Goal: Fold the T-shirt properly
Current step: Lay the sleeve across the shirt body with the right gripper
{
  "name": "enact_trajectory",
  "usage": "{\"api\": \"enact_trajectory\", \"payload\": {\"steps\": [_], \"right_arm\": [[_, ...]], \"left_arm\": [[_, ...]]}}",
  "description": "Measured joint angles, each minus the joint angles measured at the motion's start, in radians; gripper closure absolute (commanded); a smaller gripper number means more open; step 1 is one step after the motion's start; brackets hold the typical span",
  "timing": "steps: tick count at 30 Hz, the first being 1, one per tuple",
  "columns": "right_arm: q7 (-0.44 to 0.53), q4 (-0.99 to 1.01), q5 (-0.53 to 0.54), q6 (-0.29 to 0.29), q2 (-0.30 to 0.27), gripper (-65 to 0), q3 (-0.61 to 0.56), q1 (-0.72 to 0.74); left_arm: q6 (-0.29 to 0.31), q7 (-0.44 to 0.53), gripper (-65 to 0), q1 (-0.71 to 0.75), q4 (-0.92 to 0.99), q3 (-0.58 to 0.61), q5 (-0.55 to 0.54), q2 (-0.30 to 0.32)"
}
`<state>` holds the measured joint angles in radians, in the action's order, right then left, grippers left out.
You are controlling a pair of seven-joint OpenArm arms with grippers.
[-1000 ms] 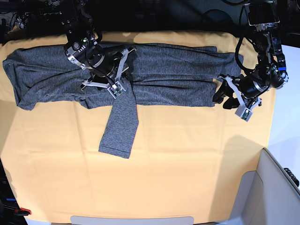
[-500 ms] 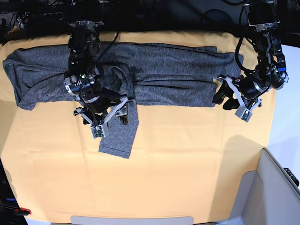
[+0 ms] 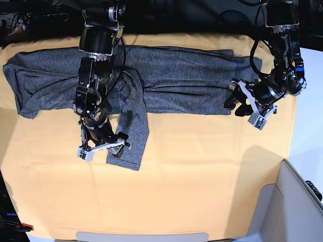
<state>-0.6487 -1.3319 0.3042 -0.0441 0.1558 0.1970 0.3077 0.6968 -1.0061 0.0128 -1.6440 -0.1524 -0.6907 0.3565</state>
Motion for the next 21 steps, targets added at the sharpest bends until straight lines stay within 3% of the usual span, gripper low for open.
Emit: {"api": "enact_trajectory", "payload": {"steps": [3,6,10,21], "right_arm": [[0.002,0.131,0.044,-0.005,-0.003,-38.0,0.040,0.075],[0.066,0.229,0.040,-0.002,-0.002,-38.0,0.071,0.103],[0.152,0.269,0.047,-0.004,-0.003,-38.0,0.073,0.111],[0.218,0.406,0.051,-0.013,-0.006,-37.8,0.073,0.170]], "left_arm": [[0.000,0.000,-26.7,0.000,0.000,0.000,-0.001,-0.010],[0.000,0.000,-26.7,0.000,0.000,0.000,-0.001,-0.007],[0.000,0.001,-26.7,0.000,0.000,0.000,-0.001,-0.008],[0.000,0.000,-26.7,-0.002,0.000,0.000,0.000,-0.007]]}}
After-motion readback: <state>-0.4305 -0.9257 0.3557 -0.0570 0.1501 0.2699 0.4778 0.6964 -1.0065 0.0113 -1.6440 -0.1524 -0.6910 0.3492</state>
